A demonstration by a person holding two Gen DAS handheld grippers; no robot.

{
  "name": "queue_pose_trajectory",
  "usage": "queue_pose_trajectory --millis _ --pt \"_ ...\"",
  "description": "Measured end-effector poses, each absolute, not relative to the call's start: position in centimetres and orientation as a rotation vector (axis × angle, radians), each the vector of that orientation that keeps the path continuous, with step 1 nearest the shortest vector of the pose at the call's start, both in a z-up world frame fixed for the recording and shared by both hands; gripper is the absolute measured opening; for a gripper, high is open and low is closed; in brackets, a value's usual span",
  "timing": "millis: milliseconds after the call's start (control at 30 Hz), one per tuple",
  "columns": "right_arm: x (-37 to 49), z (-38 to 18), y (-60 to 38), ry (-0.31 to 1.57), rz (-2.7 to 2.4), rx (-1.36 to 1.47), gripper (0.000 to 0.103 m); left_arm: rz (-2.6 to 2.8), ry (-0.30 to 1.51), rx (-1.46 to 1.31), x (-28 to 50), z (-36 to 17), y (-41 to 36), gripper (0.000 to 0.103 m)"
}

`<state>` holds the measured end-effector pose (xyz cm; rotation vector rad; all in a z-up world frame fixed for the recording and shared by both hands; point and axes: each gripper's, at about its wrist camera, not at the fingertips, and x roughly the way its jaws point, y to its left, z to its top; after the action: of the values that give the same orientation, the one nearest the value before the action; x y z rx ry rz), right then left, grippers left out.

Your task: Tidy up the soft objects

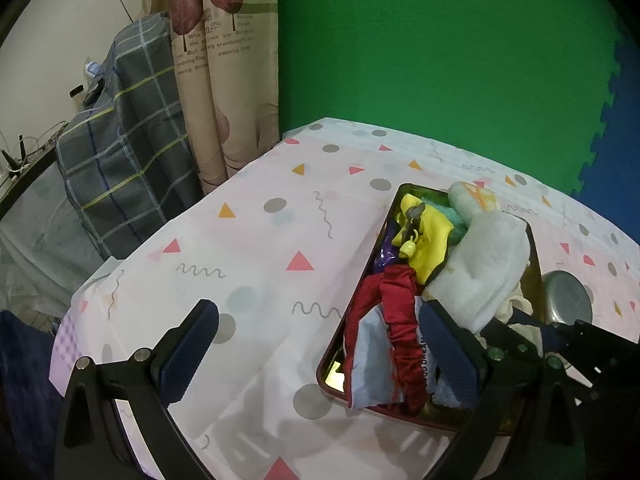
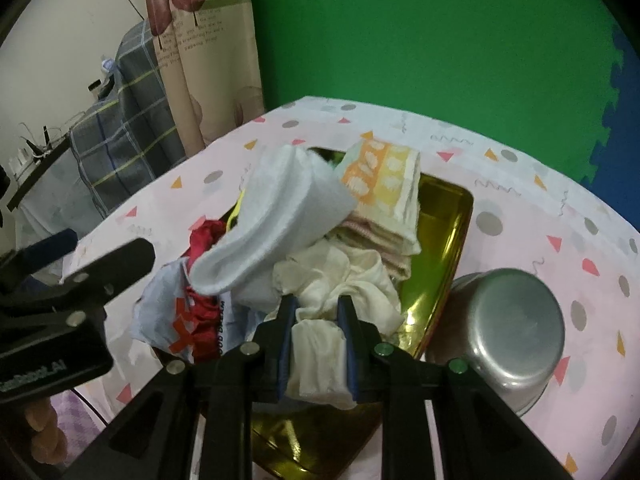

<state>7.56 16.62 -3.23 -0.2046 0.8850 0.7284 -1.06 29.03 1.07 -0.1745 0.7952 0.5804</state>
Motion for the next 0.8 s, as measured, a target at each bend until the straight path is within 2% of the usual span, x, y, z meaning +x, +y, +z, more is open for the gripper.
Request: queue_pose_trajectory --millis 167,600,800 --pt "6.8 -2.8 16.7 0.869 0.715 -0.230 0.023 0.576 0.795 -0.175 -1.1 1.2 28.9 0.100" --pt "4.0 -0.2 13.7 0.796 0.689 -0.239 0.059 0.533 0.784 -0.150 -1.0 1.9 27.2 0.100" --pt "2.0 1.4 11.9 0.755 0.676 -0.228 0.069 0.519 0.776 -0.139 -1.0 2.2 26.5 0.100"
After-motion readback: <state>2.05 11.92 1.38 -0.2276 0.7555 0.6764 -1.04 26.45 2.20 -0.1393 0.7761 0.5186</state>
